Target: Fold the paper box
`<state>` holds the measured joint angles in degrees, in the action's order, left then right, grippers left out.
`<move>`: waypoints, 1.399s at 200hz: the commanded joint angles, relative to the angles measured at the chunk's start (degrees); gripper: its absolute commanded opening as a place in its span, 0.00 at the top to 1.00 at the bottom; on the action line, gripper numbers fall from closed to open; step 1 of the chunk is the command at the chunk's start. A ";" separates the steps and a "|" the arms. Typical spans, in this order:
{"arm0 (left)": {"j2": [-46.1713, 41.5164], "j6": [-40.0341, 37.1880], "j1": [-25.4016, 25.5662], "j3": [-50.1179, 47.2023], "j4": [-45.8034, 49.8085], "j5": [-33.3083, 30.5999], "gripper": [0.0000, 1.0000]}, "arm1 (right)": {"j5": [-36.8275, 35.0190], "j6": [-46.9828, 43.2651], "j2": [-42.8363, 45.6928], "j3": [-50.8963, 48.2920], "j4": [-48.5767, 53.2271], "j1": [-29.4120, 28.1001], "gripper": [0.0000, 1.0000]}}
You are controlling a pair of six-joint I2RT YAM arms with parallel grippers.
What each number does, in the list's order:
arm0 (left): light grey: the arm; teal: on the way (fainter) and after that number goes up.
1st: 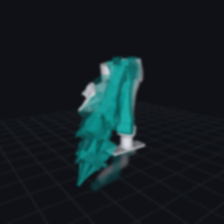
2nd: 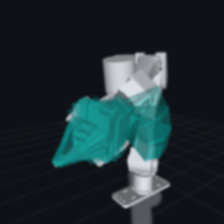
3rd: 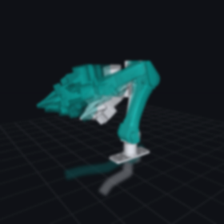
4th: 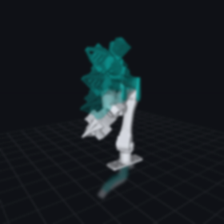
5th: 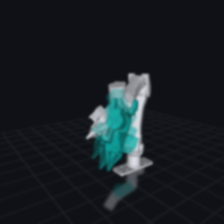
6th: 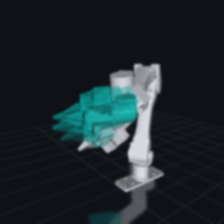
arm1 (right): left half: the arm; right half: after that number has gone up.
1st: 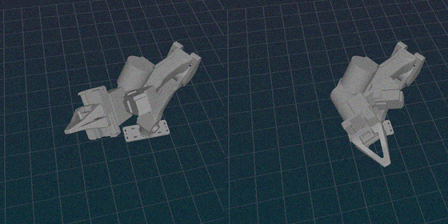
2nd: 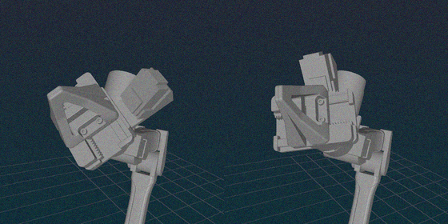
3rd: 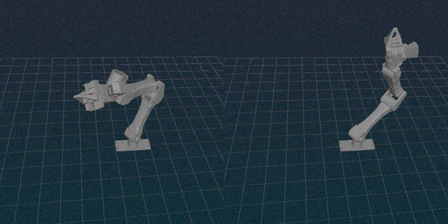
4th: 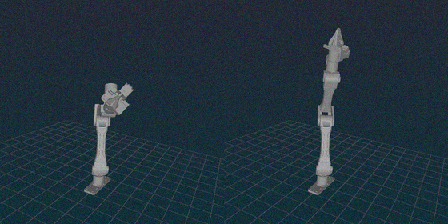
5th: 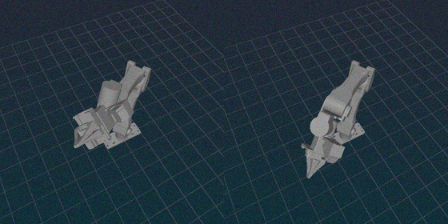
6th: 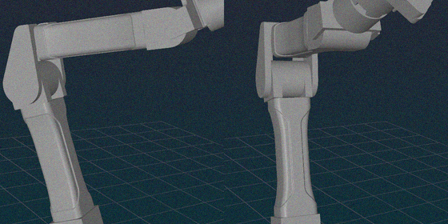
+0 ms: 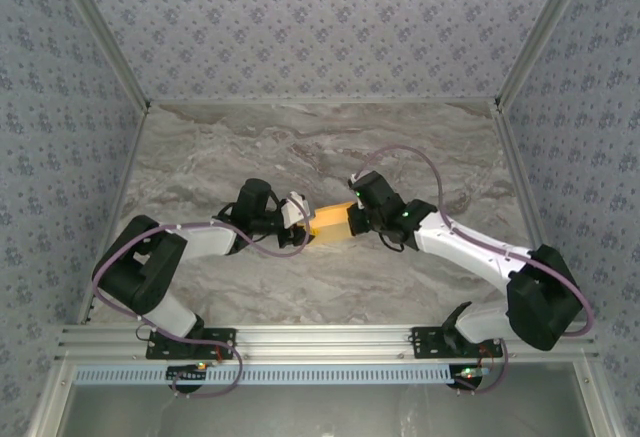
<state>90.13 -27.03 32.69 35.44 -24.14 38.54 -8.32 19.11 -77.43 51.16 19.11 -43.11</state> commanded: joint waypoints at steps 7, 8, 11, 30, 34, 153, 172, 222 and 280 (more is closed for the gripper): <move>1.27 -2.07 0.51 2.60 2.59 -0.57 0.57 | 2.14 1.96 -1.87 3.19 0.97 -3.36 0.95; 1.27 -2.07 0.48 2.65 2.60 -0.57 0.57 | 2.02 2.01 -1.95 3.18 0.95 -3.37 0.95; 1.36 -2.14 0.45 2.74 2.61 -0.58 0.57 | 1.57 2.17 -2.08 3.24 0.97 -3.61 0.95; 1.63 -2.15 0.47 3.12 2.67 -0.32 0.57 | -0.89 3.60 -2.87 3.23 0.57 -4.65 0.96; 1.63 -2.11 0.49 3.14 2.69 -0.24 0.57 | -1.27 3.93 -2.91 3.20 0.38 -4.90 0.96; 1.25 -0.37 -0.81 2.40 0.31 -1.32 0.48 | -10.17 10.61 -4.49 -1.23 -2.68 -9.59 1.00; 0.94 0.23 -0.86 1.90 -0.58 -1.84 0.47 | -10.58 11.65 -4.16 -1.65 -3.31 -9.95 1.00; 0.14 1.10 -0.80 0.51 -2.56 -3.75 0.52 | -8.27 14.58 -1.72 -1.94 -5.60 -11.06 1.00; 1.25 -1.34 -0.84 1.47 -0.56 -2.11 0.57 | -6.32 14.71 -1.78 1.05 -5.03 -9.42 0.96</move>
<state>90.48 -28.10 31.51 36.05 -24.05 37.67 -24.25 32.14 -79.88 50.11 15.57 -51.16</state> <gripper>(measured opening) 0.443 0.063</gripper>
